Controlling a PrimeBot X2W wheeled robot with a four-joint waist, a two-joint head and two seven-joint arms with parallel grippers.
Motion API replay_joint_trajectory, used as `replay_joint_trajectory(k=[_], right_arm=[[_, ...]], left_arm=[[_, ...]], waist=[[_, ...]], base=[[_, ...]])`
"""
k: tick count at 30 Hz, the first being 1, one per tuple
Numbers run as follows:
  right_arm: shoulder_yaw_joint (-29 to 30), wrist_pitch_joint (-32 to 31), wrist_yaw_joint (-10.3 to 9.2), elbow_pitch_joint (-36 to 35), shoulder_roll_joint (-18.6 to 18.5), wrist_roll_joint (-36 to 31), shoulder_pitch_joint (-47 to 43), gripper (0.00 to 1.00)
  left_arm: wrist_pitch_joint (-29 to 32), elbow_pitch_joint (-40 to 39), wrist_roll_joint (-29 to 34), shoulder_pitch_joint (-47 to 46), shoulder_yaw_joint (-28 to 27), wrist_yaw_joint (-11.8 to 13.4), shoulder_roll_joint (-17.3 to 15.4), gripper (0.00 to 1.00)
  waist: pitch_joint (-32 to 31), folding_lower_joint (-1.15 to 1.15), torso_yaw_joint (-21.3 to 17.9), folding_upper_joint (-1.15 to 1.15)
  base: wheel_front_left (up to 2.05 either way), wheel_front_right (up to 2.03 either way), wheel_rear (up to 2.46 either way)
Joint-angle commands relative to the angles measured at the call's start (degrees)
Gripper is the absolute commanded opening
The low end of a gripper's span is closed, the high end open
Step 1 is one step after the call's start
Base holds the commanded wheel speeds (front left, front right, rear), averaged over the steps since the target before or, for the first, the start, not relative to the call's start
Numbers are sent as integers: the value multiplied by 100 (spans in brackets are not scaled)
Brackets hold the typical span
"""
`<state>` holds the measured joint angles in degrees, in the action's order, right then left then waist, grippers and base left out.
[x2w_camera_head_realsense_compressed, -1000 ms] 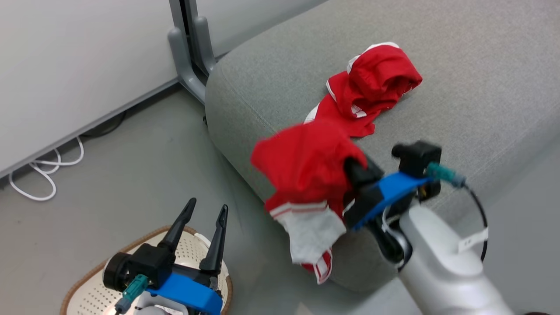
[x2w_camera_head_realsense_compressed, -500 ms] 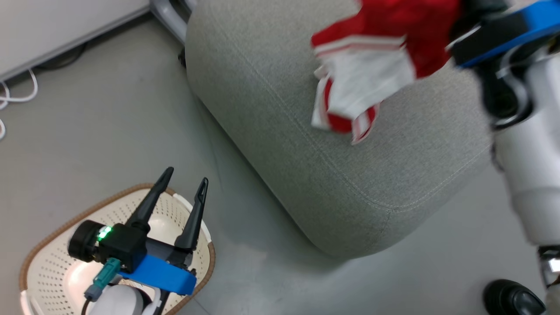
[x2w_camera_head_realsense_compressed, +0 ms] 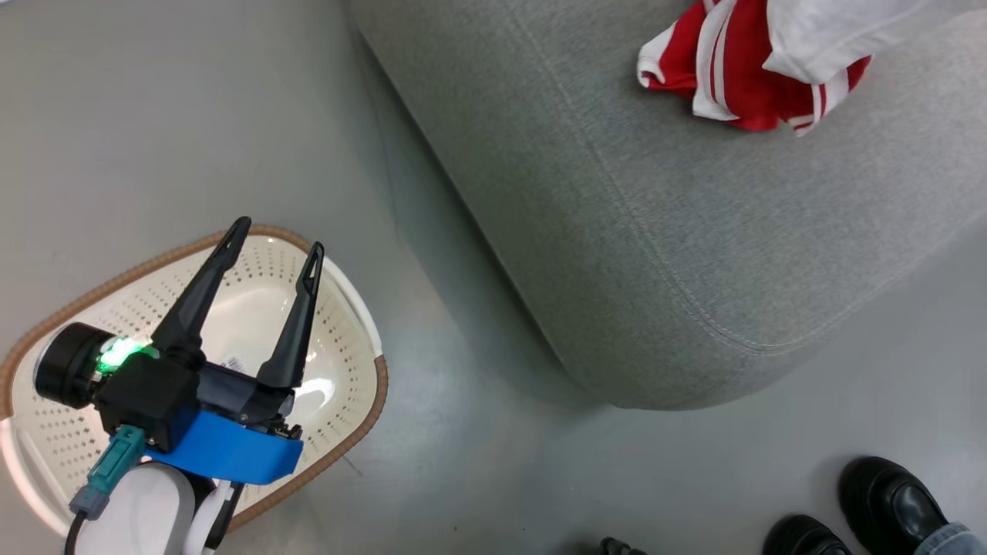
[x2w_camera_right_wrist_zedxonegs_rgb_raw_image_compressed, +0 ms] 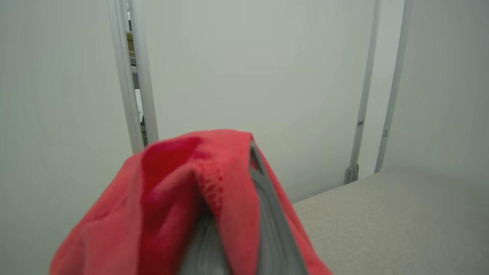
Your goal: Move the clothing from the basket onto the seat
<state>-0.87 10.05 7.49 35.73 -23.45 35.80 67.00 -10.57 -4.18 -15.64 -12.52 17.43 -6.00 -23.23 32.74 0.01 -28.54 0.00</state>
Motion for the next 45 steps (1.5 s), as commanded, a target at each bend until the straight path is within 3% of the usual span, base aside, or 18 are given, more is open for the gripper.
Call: replay_joint_trajectory(k=[1, 14, 27, 29, 31, 32, 33, 45], right_arm=[[-8, 106, 1, 120, -28, -70, -71, 0], [241, 517, 1, 1599, 346, -685, -428, 0], [482, 521, 1, 1860, 495, -1310, -620, 0], [446, 522, 1, 1841, 494, -1401, -619, 26], [457, 522, 1, 1807, 522, -1459, -618, 61], [457, 522, 1, 1798, 539, -1472, -622, 89], [441, 522, 1, 1789, 554, -1500, -633, 100], [560, 522, 1, 1800, 615, -1623, -705, 100]], left_arm=[[34, -93, 10, -31, -31, 26, -45, 100], [115, -450, 32, -21, 13, 118, -128, 100], [43, -410, -25, -52, 43, 190, -119, 100], [39, -396, -38, -72, 59, 192, -112, 100], [39, -388, -40, -88, 57, 191, -124, 100], [37, -389, -39, -90, 50, 195, -137, 100], [33, -391, -44, -93, 44, 196, -145, 100], [-9, -344, -70, -171, 116, 210, -128, 100]], waist=[[155, -1, 129, 0], [461, -1, 446, 0], [440, -1, 557, 0], [428, -1, 559, 0], [423, -1, 558, 0], [423, -1, 554, 0], [422, -1, 551, 0], [346, -1, 573, 0]], base=[[0, 0, 0], [0, 0, 0], [0, 0, 0], [0, 0, 0], [0, 0, 0], [0, 0, 0], [0, 0, 0], [0, 0, 0]])
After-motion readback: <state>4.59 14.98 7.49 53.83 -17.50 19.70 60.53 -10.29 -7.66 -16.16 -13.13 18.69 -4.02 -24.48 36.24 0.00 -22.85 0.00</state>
